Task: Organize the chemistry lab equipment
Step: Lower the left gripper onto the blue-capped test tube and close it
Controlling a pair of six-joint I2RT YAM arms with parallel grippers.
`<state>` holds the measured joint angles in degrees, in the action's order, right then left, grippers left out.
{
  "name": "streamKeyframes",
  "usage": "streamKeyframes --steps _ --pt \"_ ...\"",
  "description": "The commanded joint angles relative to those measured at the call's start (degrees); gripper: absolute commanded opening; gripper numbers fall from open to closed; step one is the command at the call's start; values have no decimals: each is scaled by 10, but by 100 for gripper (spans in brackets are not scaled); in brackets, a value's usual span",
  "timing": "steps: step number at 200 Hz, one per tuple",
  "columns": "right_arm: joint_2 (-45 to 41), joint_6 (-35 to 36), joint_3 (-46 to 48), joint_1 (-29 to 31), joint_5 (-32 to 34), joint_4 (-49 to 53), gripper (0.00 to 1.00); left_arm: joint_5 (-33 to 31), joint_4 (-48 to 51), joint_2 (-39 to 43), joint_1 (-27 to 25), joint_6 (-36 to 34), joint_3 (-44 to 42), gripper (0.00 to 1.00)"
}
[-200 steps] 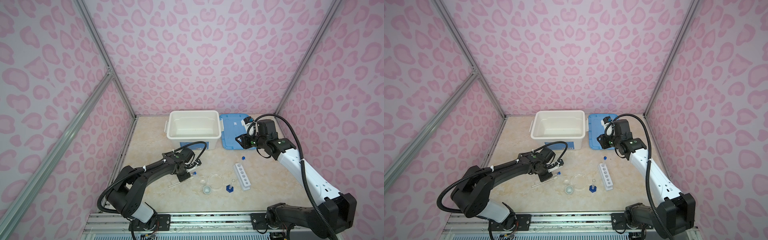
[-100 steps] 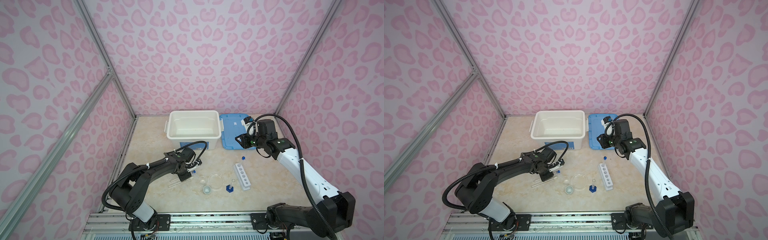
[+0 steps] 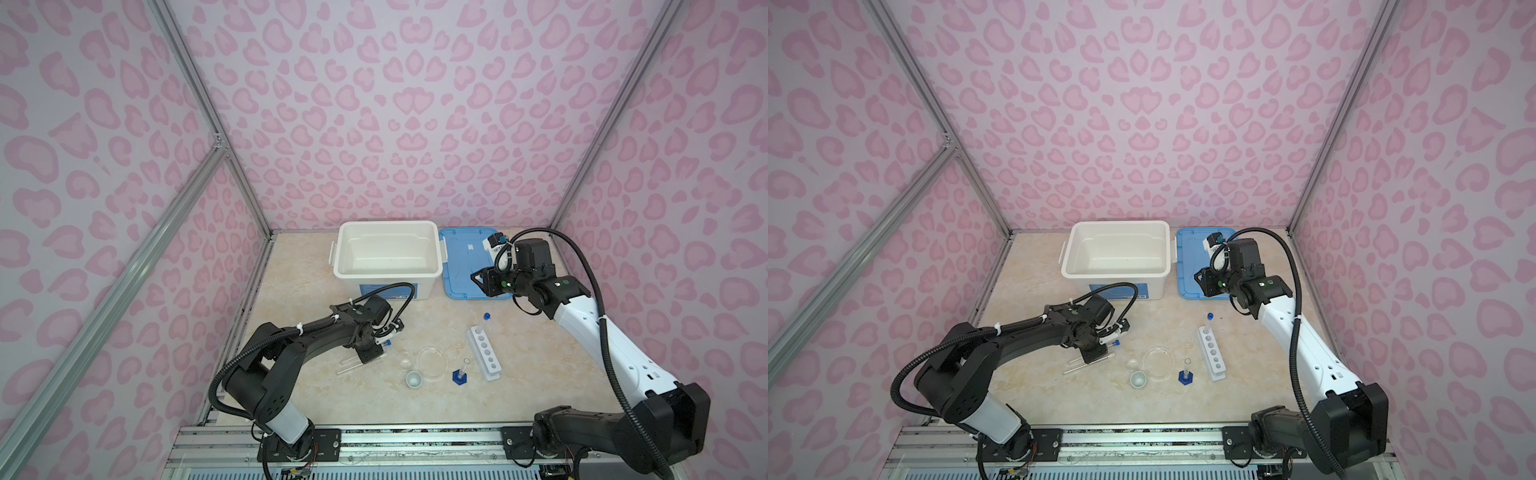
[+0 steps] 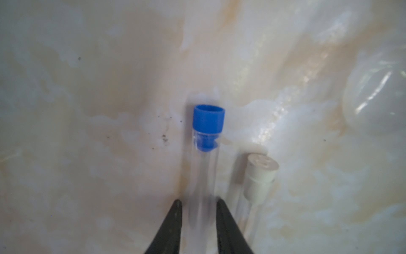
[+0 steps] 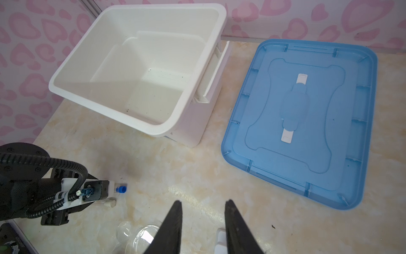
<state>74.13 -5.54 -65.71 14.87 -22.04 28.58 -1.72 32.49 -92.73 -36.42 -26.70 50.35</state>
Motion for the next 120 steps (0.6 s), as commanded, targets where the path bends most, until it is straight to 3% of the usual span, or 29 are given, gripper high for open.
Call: streamKeyframes --steps 1,120 --pt "-1 -5 5 -1 3 -10 34 8 -7 -7 0 3 2 26" --pt "-4 -8 3 -7 -2 -5 34 31 -21 15 5 12 6 18"
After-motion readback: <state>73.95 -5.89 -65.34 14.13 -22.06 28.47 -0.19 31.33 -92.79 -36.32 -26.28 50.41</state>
